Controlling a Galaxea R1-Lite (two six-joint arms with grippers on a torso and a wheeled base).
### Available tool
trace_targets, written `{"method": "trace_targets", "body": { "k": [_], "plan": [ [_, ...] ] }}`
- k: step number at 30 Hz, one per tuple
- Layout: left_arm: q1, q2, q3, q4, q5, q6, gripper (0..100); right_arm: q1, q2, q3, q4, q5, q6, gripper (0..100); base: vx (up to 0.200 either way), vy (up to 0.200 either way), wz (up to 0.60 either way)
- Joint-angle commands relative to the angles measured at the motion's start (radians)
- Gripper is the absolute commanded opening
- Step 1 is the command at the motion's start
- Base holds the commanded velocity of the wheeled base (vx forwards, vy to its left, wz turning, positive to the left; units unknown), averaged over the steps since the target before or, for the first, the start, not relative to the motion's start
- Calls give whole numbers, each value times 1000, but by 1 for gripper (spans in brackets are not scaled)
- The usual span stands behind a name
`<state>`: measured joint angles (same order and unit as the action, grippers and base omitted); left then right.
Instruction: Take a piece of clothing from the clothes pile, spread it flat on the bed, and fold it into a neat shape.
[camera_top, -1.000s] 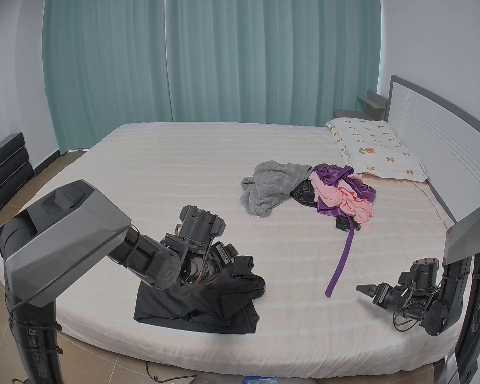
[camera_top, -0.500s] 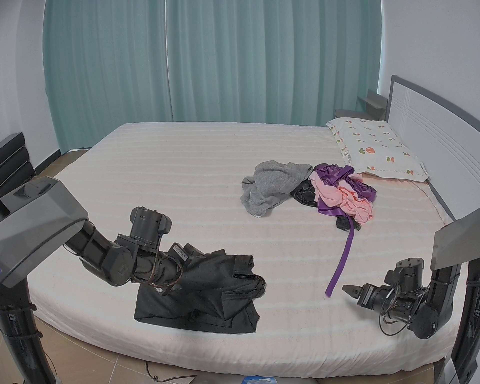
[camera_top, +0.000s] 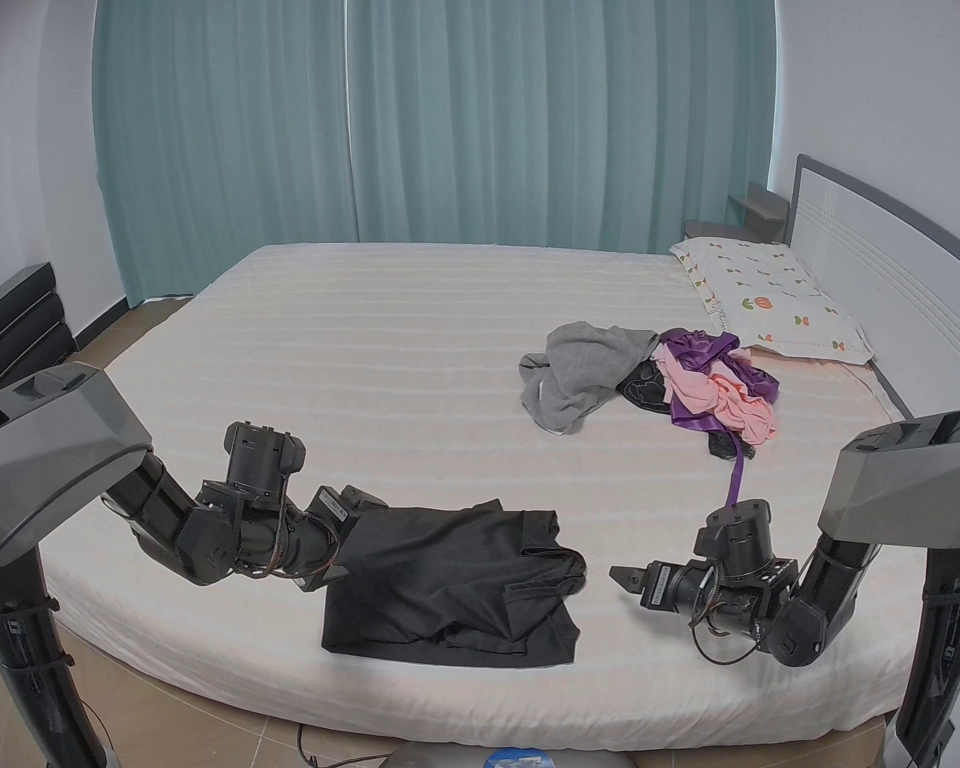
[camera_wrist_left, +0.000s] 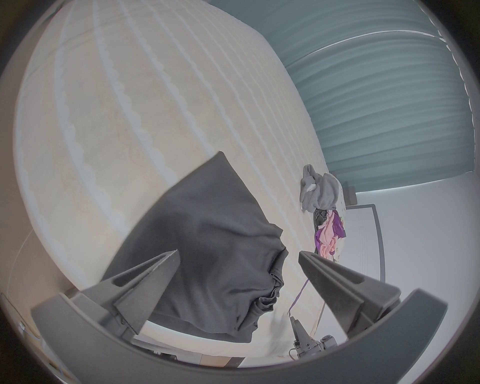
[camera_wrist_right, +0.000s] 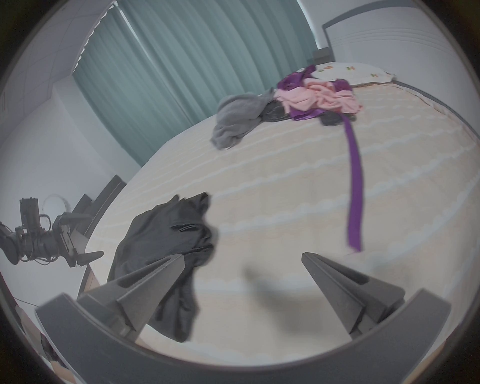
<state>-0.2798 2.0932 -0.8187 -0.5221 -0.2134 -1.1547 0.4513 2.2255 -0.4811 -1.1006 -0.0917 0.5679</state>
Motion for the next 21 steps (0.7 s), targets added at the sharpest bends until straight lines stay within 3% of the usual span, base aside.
{"method": "trace_targets", "body": {
  "k": [1,5,10,21],
  "plan": [
    [11,19,18,-10,-6,0,100,52,-26,-57,58,-19,0,100,0,200,0],
    [16,41,13,-10,-3,3,100,83,-21,-129,166,-71,0,100,0,200,0],
    [14,42,15,-10,-3,6,100,92,-18,-136,205,-82,-14,100,0,200,0],
    [5,51,20,-10,6,43,100,98,0,-146,298,-152,-91,100,0,0,0]
  ]
}}
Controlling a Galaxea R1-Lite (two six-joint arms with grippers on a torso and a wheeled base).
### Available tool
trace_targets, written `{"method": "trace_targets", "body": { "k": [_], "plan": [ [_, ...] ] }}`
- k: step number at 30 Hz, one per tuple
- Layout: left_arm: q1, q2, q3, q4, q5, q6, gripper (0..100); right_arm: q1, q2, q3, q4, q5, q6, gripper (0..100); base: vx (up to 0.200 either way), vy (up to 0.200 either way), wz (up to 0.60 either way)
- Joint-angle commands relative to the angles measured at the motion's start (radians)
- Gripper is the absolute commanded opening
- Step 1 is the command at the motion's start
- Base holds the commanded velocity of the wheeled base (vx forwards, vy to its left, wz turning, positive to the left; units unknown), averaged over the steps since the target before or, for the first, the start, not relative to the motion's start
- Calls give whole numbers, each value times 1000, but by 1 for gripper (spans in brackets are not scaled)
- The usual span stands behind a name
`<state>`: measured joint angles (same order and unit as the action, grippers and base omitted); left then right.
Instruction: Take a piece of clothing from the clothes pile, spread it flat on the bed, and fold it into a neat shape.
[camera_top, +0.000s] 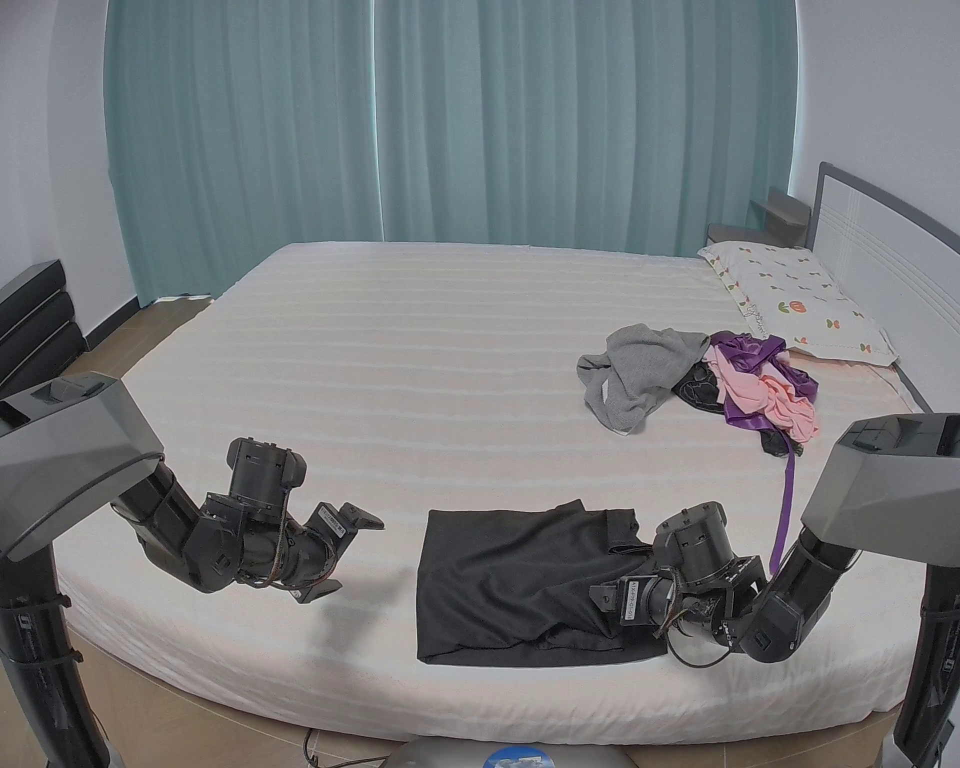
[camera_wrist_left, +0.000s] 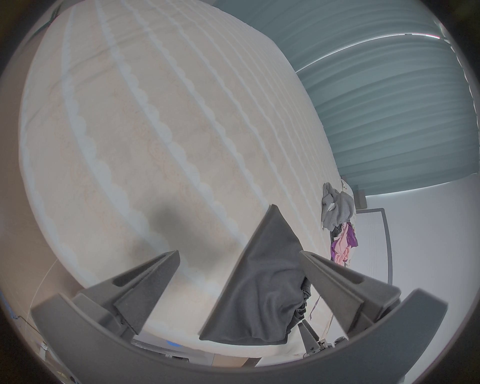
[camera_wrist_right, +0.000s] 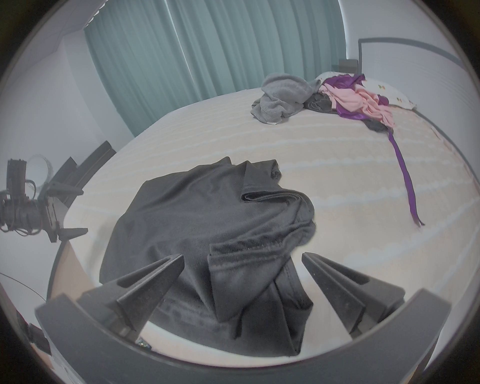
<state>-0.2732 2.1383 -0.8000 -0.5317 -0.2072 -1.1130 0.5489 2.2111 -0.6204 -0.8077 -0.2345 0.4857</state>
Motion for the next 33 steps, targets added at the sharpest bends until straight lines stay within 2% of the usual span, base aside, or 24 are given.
{"method": "trace_targets", "body": {
  "k": [1,3,10,12,17,24,25,26,28,29,33],
  "plan": [
    [-1,6,1,-1,0,1,100,0,19,-10,8,-11,-18,100,0,0,0],
    [-1,6,1,-1,0,1,100,0,22,-12,15,-13,-22,100,0,0,0],
    [-3,6,1,-1,0,9,100,-34,13,-32,168,-23,-38,100,0,0,0],
    [-3,6,1,-1,0,9,100,-41,10,-24,174,-32,-39,100,0,0,0],
    [-3,6,1,1,0,9,100,-106,-39,65,163,-45,-104,100,0,0,0],
    [-3,8,1,1,0,9,100,-175,-146,188,160,-28,-105,100,0,0,0],
    [-3,8,1,1,0,9,100,-192,-180,223,142,7,-96,100,0,0,0],
    [-3,8,-1,1,0,9,100,-193,-183,225,139,12,-96,100,0,0,0],
    [-3,8,-1,1,0,9,100,-208,-228,272,74,130,-92,100,0,0,0],
    [-3,8,-1,1,0,9,100,-213,-234,281,51,162,-90,100,0,0,0],
    [-3,8,-1,1,0,9,100,-213,-203,281,4,202,-87,100,0,0,0]
  ]
}}
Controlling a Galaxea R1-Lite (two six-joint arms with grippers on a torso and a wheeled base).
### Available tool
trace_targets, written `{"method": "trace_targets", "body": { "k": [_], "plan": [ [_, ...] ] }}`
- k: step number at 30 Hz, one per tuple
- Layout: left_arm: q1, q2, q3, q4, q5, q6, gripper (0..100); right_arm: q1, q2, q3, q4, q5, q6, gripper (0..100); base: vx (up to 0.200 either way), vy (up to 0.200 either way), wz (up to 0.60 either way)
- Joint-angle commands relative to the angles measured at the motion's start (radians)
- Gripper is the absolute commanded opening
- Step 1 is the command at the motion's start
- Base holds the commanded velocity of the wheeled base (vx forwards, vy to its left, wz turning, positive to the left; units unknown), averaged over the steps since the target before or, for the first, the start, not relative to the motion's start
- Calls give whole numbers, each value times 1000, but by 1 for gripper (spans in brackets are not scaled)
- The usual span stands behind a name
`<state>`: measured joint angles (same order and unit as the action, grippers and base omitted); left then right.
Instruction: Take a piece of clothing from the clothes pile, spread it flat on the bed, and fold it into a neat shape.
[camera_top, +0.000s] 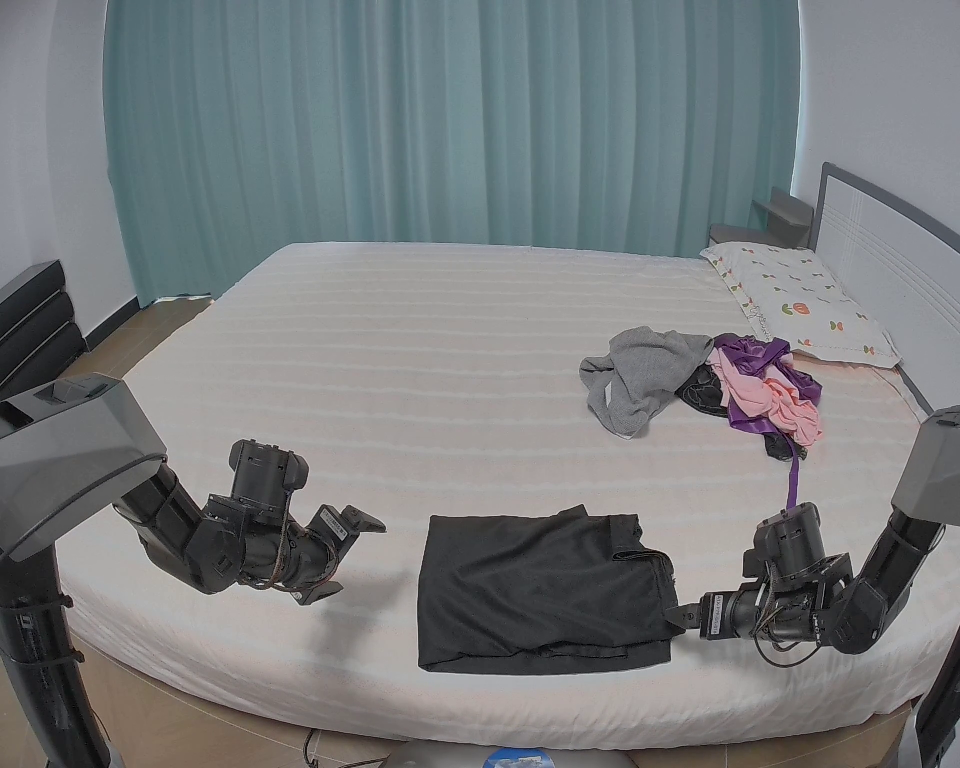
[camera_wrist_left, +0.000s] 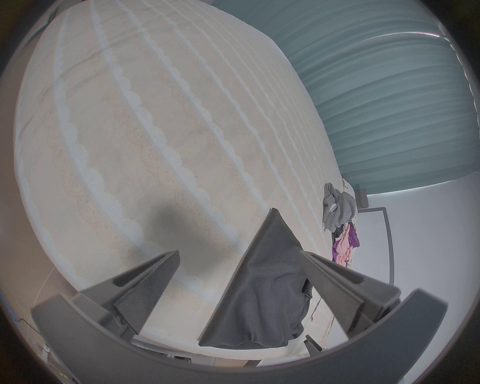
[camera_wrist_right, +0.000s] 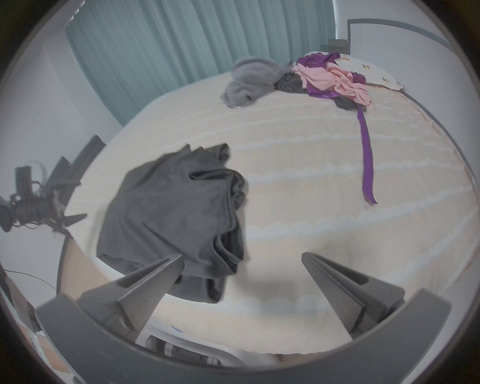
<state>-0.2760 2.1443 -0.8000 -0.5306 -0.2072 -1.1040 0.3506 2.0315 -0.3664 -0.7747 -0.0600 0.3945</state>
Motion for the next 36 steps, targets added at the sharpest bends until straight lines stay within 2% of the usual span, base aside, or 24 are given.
{"method": "trace_targets", "body": {
  "k": [1,6,9,12,13,19,25,36],
  "plan": [
    [0,2,-1,0,0,0,100,-13,-20,24,-29,28,4,100,0,0,0],
    [0,2,-1,0,0,0,100,1,75,-23,-64,48,84,100,0,0,0],
    [0,2,-1,0,0,0,100,-1,108,-31,-87,66,87,100,0,0,0],
    [0,2,-2,0,0,0,100,2,150,-37,-146,124,86,100,0,0,0],
    [0,3,-2,0,0,0,100,2,153,-36,-155,132,81,0,0,0,0],
    [-2,5,-1,0,0,0,100,5,116,1,-138,121,57,0,0,0,0],
    [-2,5,-1,0,0,-2,100,-52,104,58,-140,121,27,0,0,0,0],
    [-3,5,1,0,0,-2,100,-52,93,67,-140,127,26,0,0,0,0]
  ]
}}
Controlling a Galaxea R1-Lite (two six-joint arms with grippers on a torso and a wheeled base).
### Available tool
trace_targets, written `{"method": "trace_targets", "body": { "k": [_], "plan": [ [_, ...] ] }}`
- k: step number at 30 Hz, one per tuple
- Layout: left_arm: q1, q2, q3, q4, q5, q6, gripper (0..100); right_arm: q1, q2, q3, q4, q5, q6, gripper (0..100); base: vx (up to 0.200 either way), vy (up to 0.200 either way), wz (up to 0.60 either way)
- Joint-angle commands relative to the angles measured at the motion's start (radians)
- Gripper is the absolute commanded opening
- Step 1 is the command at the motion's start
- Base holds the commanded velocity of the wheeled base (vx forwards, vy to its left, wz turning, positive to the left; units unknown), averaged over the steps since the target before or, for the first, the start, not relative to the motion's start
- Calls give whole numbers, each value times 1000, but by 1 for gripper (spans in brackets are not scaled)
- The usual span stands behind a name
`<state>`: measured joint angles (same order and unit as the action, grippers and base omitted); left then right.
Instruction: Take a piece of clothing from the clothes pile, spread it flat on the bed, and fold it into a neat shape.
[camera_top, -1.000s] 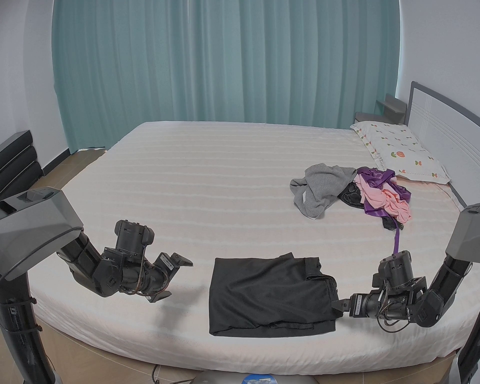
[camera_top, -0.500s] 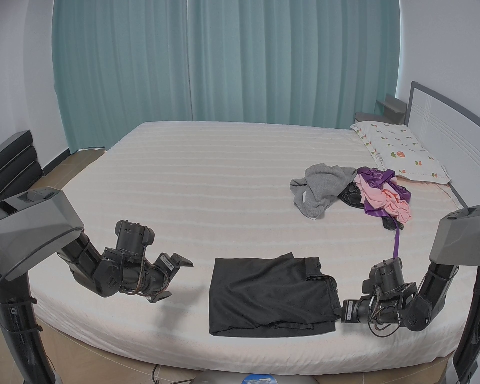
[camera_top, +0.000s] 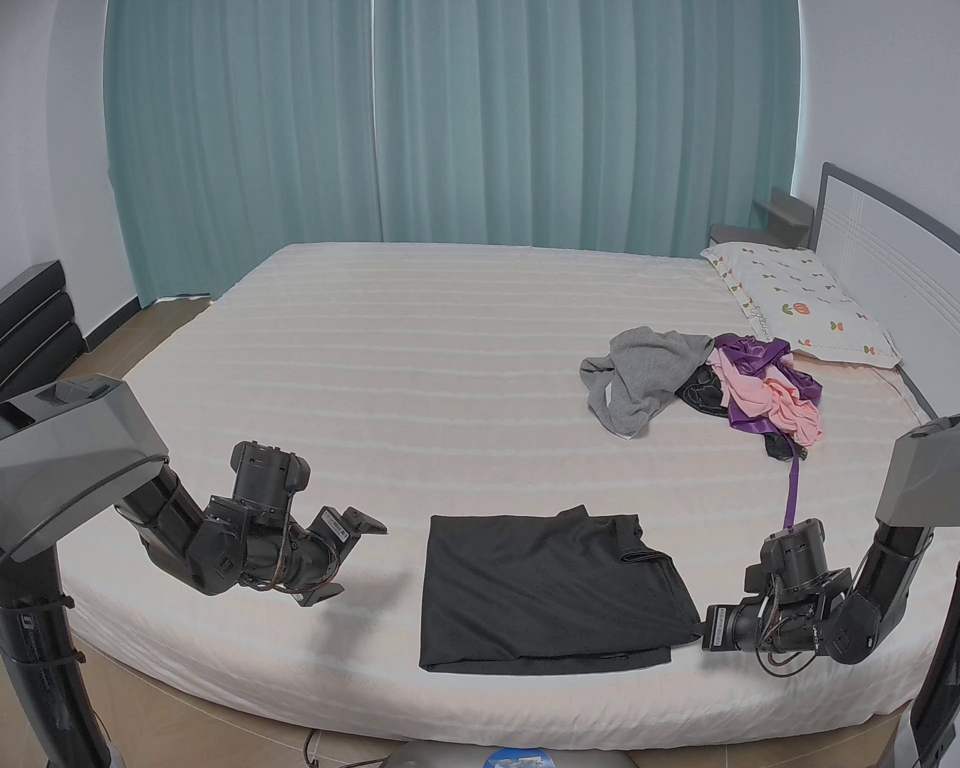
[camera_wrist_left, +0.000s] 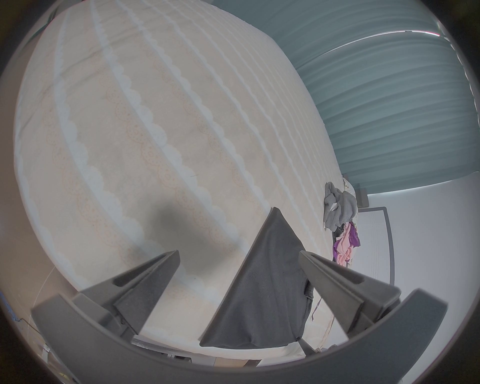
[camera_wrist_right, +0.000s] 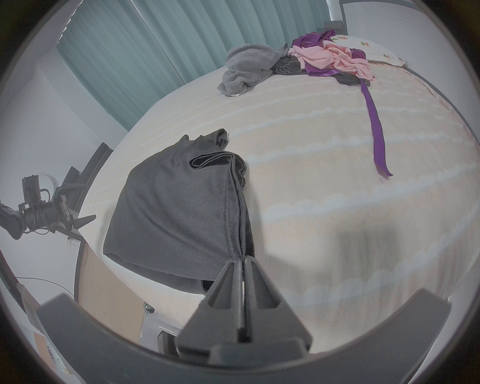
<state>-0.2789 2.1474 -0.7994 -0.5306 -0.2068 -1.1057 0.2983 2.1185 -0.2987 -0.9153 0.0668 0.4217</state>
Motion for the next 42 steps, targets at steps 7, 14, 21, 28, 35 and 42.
{"method": "trace_targets", "body": {
  "k": [7,14,21,28,35,42],
  "plan": [
    [0,2,0,0,0,0,100,7,-78,-68,7,10,23,100,0,0,0],
    [0,2,0,0,0,1,100,85,-12,-204,19,-1,163,100,0,0,0],
    [0,2,2,-2,0,4,100,136,90,-339,58,10,235,100,0,0,0],
    [0,2,9,-2,0,27,100,154,169,-487,162,14,243,100,0,0,0],
    [0,2,9,-2,0,29,100,157,215,-588,234,21,246,100,0,0,0],
    [0,3,9,-2,0,29,100,94,262,-703,245,-42,229,100,0,0,0]
  ]
}}
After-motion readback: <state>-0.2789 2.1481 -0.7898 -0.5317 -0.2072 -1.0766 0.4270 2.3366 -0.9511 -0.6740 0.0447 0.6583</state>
